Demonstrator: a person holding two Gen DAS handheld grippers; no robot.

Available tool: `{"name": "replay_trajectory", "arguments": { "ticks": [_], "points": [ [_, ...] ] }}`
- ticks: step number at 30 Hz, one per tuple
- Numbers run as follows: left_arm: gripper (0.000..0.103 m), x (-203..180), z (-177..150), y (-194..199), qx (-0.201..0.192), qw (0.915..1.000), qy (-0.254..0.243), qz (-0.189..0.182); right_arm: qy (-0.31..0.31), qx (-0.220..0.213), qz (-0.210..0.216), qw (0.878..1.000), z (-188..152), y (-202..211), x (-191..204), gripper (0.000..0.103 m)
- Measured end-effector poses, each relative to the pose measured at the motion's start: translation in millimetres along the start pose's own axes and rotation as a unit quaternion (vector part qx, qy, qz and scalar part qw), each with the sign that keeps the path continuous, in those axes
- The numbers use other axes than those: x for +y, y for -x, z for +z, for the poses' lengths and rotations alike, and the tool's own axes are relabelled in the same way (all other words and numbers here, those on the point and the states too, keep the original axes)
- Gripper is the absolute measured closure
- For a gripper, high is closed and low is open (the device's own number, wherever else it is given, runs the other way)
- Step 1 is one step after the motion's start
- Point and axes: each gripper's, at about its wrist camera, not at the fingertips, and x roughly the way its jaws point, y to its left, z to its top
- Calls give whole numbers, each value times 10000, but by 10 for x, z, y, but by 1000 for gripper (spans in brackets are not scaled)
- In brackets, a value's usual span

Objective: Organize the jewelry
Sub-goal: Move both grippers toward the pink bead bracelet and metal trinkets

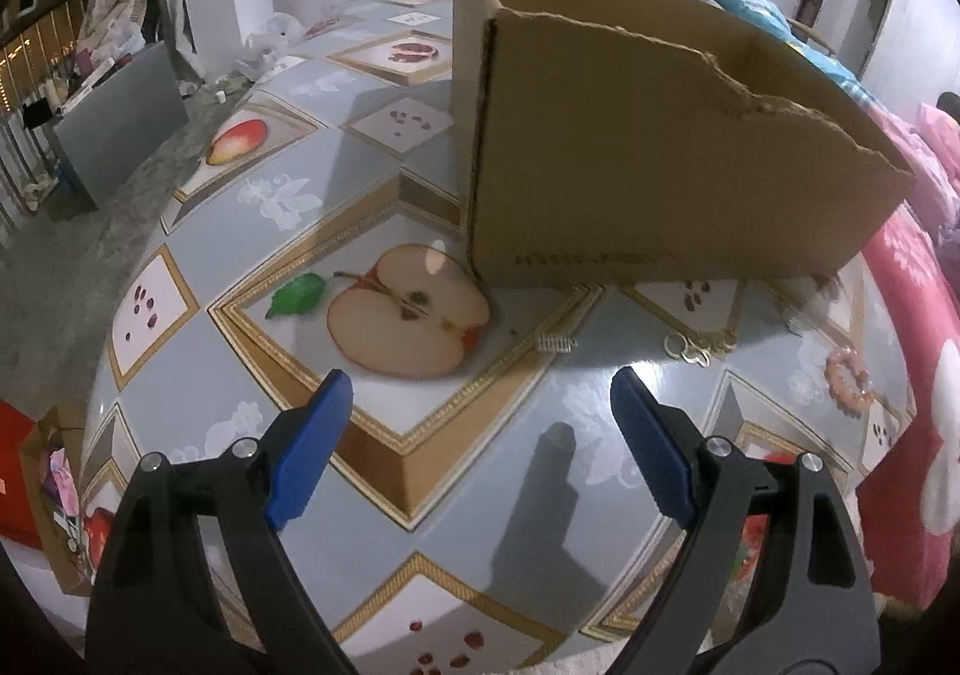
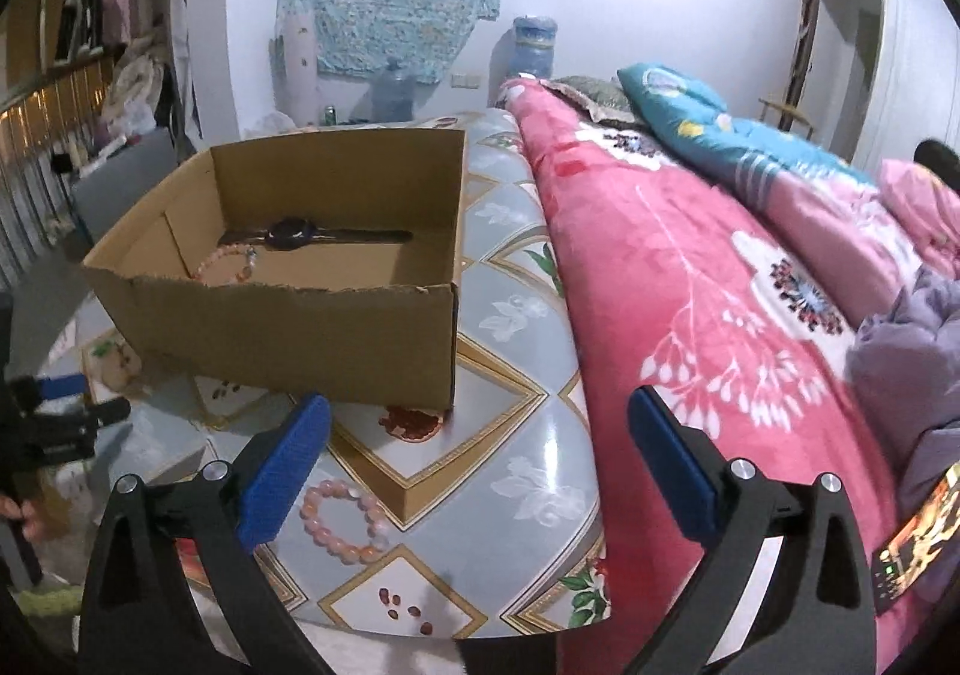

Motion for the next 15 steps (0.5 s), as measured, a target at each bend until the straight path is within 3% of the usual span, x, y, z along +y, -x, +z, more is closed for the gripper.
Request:
{"name": "replay_trajectory", "arguments": {
  "ticks": [7, 11, 15],
  "points": [
    [19, -8, 83, -44, -13, 9999, 47, 118, 143, -334, -91, 9993, 0, 150, 40, 7],
    [19, -38, 66, 64, -102, 9999, 20, 67, -49, -489, 227, 9985, -40, 196, -83, 7],
    [19, -59, 24, 178, -262, 9996, -77, 64, -140, -266, 259, 9992, -109, 101, -114, 7]
  ]
}}
